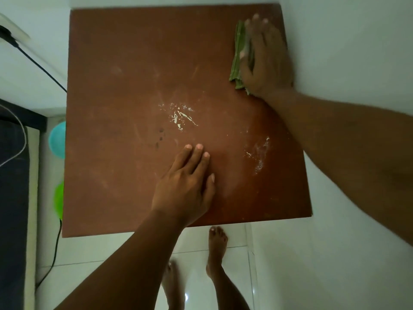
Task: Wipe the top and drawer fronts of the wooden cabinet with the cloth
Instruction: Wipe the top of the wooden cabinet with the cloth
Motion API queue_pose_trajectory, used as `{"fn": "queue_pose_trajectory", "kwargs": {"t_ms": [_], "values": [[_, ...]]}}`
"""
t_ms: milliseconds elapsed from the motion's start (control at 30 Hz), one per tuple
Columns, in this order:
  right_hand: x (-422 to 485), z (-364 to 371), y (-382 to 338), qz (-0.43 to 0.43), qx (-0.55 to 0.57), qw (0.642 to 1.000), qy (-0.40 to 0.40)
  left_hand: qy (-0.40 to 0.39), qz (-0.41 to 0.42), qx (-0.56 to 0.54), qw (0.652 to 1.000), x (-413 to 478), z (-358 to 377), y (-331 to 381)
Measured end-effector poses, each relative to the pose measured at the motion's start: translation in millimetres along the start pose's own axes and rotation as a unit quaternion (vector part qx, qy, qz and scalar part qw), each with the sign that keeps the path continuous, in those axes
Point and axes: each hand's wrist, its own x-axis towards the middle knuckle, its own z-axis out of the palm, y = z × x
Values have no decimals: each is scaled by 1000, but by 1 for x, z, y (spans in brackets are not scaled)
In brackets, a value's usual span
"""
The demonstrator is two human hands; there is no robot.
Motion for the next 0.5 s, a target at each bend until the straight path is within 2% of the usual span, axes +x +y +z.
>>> {"fn": "queue_pose_trajectory", "kwargs": {"t_ms": [133, 233, 333, 500], "values": [[-45, 0, -6, -14, -39, 992, -117, -49, 2, 6, 999, 1, -1, -4], [-108, -9, -14, 3, -53, 990, -131, -81, 7, 14, 997, 6, -3, -7], [-199, -17, -28, 17, -41, 993, -109, -85, -8, 19, 996, 4, -9, -1], [-331, -22, -64, 26, 57, 998, 10, -93, 2, 20, 995, 1, -18, 2]]}}
